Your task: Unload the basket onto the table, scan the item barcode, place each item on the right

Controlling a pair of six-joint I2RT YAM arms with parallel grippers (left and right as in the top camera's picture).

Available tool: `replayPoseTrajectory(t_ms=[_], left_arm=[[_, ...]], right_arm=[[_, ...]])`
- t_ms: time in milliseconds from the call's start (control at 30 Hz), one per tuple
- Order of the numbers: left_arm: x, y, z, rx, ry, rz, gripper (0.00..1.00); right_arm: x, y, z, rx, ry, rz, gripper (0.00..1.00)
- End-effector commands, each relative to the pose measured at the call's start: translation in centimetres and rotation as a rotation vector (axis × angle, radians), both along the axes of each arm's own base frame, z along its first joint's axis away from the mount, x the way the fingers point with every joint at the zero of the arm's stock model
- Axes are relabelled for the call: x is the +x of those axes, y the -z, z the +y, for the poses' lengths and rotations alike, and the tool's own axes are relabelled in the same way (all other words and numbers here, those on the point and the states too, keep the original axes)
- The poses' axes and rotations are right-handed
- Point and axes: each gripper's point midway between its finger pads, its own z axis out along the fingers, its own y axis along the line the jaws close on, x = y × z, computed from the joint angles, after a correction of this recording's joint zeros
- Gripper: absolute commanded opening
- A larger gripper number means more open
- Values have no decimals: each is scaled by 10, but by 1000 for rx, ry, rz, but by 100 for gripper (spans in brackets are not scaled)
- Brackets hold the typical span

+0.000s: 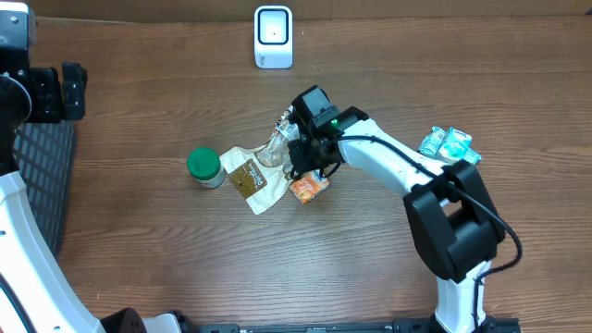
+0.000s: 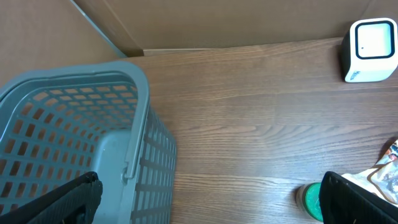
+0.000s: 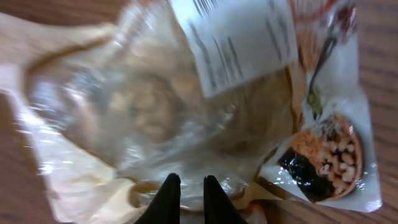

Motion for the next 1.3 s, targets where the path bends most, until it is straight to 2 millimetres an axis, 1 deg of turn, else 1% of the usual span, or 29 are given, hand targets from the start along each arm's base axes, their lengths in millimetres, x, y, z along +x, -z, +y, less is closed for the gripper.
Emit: replayPoseTrajectory(t_ms=[0,100,267,333,367,433,500,567,633,700,800,867,933,1000,1067,1133,1267], left_arm=[[-1,-1,1,11,7,-2,99],[-1,-1,1,11,7,-2,100],[-1,-1,1,11,7,-2,100],[-1,-1,1,11,7,-2,100],[-1,-1,1,11,7,-2,99],[-1,-1,1,11,7,-2,99],[-1,-1,1,11,7,-2,100],[-1,-1,1,11,7,-2,99],[-1,-1,1,11,6,-2,100],[-1,-1,1,11,7,-2,100],[-1,-1,1,11,7,-2,99],[-1,-1,1,11,7,-2,100],[-1,-1,1,11,7,-2,100],[-1,-1,1,11,7,-2,100],[-1,-1,1,11,7,-2,99],[-1,-1,1,11,7,-2,99],[-1,-1,1,11,6,-2,100]], right_arm=[[3,11,-20,-95,46,5,8],[5,10,-47,-178,146,38,7],[-9,6,-93,-253,288,189,4],[-15,2,-108,-266,326,245,4],[-16,0,-110,-256,335,266,4],[-18,-5,-109,-214,319,298,4],[-22,-12,-102,-151,257,334,5],[-33,-15,-99,-126,205,380,8],[-42,-13,-97,-136,135,388,10],[-43,-12,-94,-143,93,375,13],[-33,-9,-93,-159,88,320,15],[-16,-5,-97,-184,177,262,15],[-9,-3,-95,-176,228,246,15],[-6,-1,-97,-184,309,248,15],[-2,0,-108,-239,450,237,15],[0,0,-113,-262,514,226,15],[4,0,-108,-248,524,207,15]])
